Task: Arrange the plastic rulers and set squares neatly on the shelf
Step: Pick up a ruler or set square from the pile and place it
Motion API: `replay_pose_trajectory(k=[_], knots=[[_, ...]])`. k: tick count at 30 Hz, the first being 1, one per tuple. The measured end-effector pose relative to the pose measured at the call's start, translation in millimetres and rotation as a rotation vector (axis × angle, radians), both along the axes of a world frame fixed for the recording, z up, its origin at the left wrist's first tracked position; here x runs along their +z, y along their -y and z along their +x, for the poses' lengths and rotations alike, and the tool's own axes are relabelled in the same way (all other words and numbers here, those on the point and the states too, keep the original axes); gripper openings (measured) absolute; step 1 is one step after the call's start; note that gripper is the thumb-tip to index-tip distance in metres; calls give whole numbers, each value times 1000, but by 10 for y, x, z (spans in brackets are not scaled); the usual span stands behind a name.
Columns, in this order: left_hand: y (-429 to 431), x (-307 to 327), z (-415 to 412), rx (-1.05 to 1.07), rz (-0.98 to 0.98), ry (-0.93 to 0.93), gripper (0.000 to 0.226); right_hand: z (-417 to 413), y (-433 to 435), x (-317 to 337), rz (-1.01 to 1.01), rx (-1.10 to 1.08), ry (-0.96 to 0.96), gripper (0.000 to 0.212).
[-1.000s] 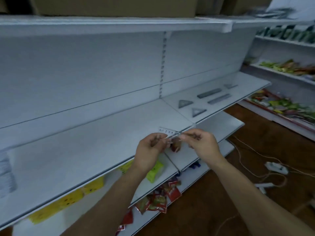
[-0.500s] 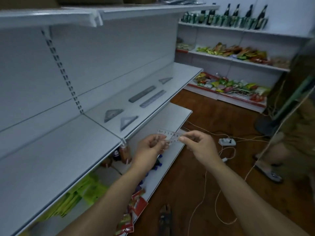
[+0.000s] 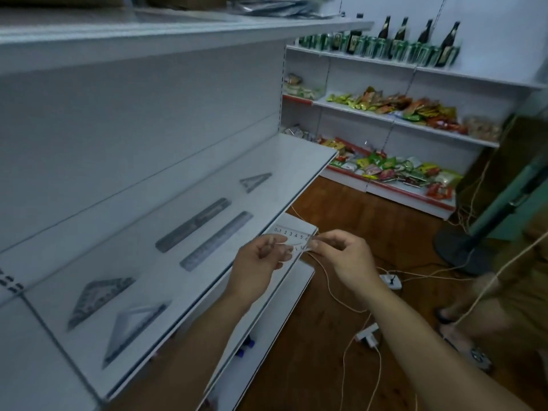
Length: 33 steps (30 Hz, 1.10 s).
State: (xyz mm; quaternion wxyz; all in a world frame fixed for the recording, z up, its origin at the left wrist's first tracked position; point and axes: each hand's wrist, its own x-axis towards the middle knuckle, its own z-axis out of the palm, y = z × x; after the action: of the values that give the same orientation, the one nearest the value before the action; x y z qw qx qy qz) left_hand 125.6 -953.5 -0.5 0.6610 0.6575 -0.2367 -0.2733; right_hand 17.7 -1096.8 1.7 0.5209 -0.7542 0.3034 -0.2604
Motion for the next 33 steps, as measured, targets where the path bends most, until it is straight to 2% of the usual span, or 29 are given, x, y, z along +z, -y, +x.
replay_pose_trajectory(k=[8, 18, 22, 24, 28, 33], knots=[[643, -93, 581, 128, 33, -18, 13, 753, 760, -109, 40, 123, 2, 4], [1437, -199, 1302, 540, 82, -29, 15, 2059, 1833, -206, 39, 466, -4, 7], [1752, -169, 1491, 656, 162, -11, 12, 2453, 2228, -169, 24, 608, -8, 3], [1873, -163, 1565, 730, 181, -10, 14, 2609, 2379, -198, 23, 682, -6, 9], [2017, -212, 1624, 858, 193, -37, 9, 2833, 2630, -321, -122, 827, -7, 21], [2100, -268, 1607, 960, 247, -32, 18, 3019, 2753, -403, -432, 954, 87, 19]])
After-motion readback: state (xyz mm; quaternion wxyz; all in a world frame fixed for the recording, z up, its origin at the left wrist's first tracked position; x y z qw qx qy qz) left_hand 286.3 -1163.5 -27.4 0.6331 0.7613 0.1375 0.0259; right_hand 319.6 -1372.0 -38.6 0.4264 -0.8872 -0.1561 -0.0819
